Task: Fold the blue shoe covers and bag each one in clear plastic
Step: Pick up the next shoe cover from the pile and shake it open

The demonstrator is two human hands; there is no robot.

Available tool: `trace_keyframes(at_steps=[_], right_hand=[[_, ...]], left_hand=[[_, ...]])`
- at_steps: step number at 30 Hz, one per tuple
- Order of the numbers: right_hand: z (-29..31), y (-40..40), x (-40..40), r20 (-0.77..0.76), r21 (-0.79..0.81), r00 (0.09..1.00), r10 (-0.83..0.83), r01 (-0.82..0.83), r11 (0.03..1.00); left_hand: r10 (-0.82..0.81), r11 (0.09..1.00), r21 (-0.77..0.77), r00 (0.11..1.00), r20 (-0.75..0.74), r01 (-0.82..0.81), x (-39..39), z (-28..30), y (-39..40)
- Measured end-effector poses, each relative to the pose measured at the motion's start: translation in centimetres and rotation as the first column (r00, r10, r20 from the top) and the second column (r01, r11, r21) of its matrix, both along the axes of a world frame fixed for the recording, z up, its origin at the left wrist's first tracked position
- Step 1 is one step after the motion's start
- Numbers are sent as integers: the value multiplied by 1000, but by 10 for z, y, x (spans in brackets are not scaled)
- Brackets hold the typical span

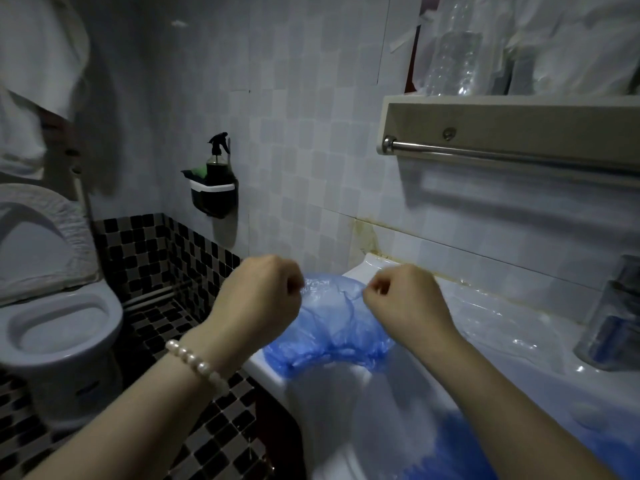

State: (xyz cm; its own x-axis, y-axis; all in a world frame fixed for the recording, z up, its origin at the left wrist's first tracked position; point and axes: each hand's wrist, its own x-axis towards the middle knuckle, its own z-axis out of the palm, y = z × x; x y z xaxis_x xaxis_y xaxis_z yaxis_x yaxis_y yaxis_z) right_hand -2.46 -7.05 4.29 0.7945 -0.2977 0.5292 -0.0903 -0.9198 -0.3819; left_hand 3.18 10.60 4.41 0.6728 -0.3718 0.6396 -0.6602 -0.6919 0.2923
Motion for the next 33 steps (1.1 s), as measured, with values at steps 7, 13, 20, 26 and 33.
trace_keyframes(at_steps=[7, 13, 20, 26, 33], right_hand=[[-42, 33, 43, 553, 337, 833, 7, -231, 913], [-64, 29, 64, 424, 423, 906, -10, -189, 886], [-81, 19, 79, 157, 300, 987, 32, -78, 951], [-91, 14, 82, 9, -129, 998, -64, 64, 990], [-87, 5, 80, -347, -223, 933, -93, 14, 975]], left_hand=[[-195, 969, -58, 889, 415, 240, 24, -58, -53], [-262, 965, 83, 905, 335, 249, 51, -88, -49], [-304, 952, 45, 916, 262, 303, 52, -96, -53], [-257, 961, 157, 939, 227, 226, 61, -102, -53], [-299, 949, 84, 952, -64, 304, 73, -105, -49]])
